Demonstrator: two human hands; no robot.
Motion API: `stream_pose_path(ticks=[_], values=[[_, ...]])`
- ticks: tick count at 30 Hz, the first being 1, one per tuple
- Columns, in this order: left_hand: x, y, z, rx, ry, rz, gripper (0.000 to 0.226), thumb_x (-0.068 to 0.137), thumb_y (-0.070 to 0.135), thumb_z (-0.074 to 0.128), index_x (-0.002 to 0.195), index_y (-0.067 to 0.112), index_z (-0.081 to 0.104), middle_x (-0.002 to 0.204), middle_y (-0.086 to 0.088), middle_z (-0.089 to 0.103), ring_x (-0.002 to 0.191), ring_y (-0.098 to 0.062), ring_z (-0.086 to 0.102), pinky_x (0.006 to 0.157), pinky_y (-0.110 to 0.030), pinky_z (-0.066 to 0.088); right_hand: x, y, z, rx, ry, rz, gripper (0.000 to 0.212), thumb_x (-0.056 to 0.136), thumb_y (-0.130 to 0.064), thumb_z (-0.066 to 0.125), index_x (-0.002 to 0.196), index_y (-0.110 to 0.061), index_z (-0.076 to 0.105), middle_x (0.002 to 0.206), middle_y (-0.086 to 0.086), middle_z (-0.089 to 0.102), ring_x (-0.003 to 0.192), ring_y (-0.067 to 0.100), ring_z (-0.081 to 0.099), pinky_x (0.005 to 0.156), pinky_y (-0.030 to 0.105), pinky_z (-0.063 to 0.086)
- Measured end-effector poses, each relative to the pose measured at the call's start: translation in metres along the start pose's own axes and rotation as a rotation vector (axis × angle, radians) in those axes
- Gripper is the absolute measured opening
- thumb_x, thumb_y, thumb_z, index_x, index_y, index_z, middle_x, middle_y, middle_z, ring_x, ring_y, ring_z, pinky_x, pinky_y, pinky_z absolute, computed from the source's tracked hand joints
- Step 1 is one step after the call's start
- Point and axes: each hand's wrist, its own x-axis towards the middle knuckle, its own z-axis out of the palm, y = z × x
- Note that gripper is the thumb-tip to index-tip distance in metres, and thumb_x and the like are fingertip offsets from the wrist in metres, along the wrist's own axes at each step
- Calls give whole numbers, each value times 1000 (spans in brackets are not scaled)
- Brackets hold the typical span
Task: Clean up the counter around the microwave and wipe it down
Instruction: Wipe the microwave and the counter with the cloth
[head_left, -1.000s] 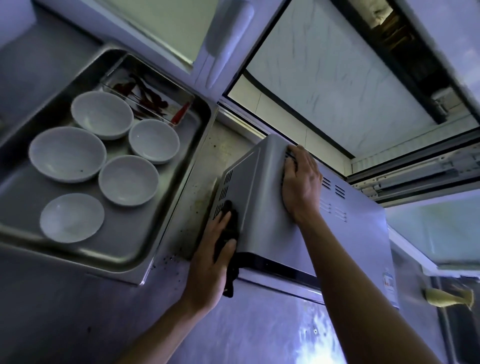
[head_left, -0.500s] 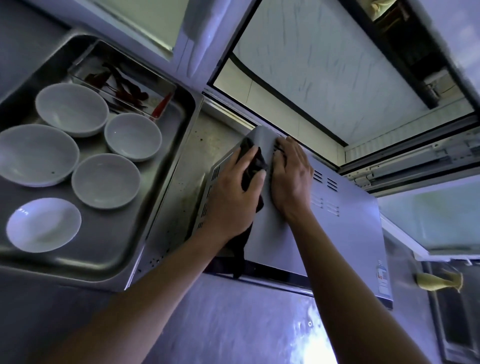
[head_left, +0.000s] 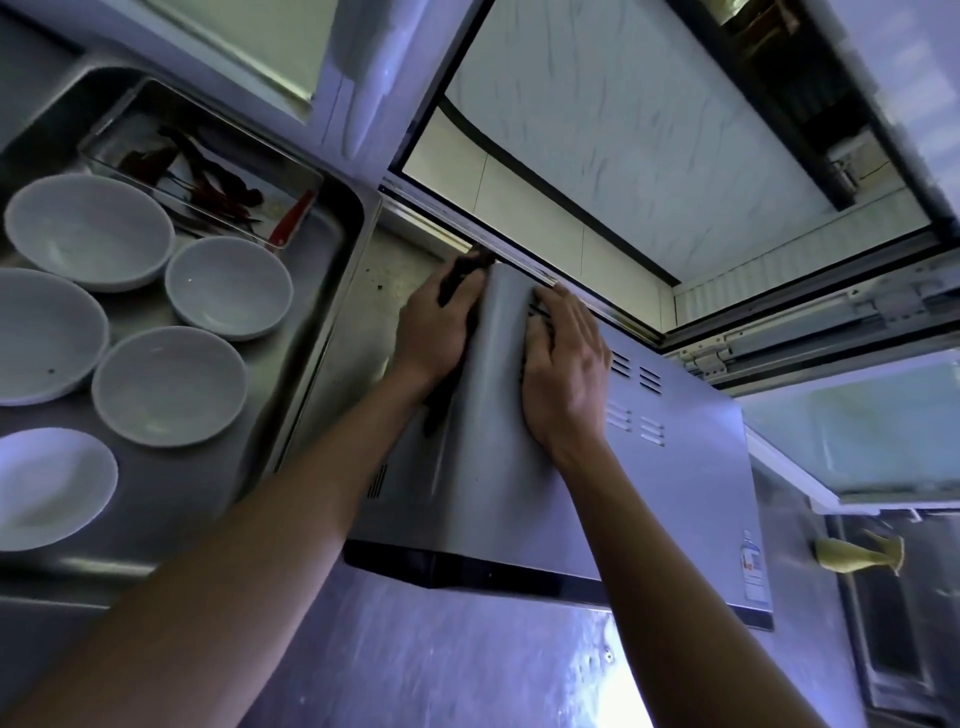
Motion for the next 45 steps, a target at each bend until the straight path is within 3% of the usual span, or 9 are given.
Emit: stream_pose_path(ticks=[4,9,13,19,28,32,37,41,45], values=[[-34,-61,-25,-56,-12,-75,38,102,26,55,140,22,56,133,7,61,120,-7,57,91,-5,43,-1,0,0,16,0,-3,37,100,-30,44,135,-26,57,148,-5,51,140,15,40,116,46,32],[-75,-101,-47,-67,1,-147,39,102,22,56,140,28,54,134,12,59,109,19,53,95,-5,39,-1,1,1,29,-8,-8,36,99,-33,41,131,-29,57,141,-8,55,136,14,43,113,48,34],[-111,-112,-56,-89,5,-175,37,99,33,58,136,33,57,135,15,60,124,-1,55,111,-30,41,0,3,1,24,-15,0,38,98,-38,38,131,-30,55,140,-7,56,134,16,44,111,50,36],[-172,-107,-64,-77,47,-153,46,95,43,54,139,31,57,139,17,59,132,-1,51,116,-38,38,-3,-1,0,17,19,-21,33,99,-29,43,126,-23,62,140,-1,57,135,19,44,114,45,35],[-237,-65,-78,122,210,-32,15,99,14,59,110,11,69,104,0,73,100,-13,65,90,-20,47,-34,-26,-11,-88,131,-52,34,88,-5,49,117,-12,67,120,11,68,115,33,57,92,44,48],[-257,-66,-107,267,139,-18,21,98,37,56,102,20,68,95,5,73,92,-14,67,84,-31,51,-79,-48,-10,-3,137,-137,22,93,-3,54,100,-13,72,105,5,73,99,27,62,85,45,53],[-276,-67,-149,527,0,153,23,99,43,53,108,27,68,94,11,71,86,-7,66,75,-27,50,-159,-70,-20,141,150,-198,31,86,2,53,108,-9,72,118,8,69,114,28,60,92,44,51],[-284,-98,-169,848,-183,445,25,102,32,52,115,18,68,125,0,66,118,-18,61,99,-33,48,-248,-74,-23,273,199,-252,28,89,6,59,111,-6,72,123,5,68,119,23,58,98,38,49],[-305,-146,-175,1128,-451,432,34,98,34,52,124,18,65,141,-7,58,136,-31,48,108,-52,43,-328,-48,7,284,93,-100,35,87,10,59,115,-8,71,122,2,67,114,20,60,93,36,52]])
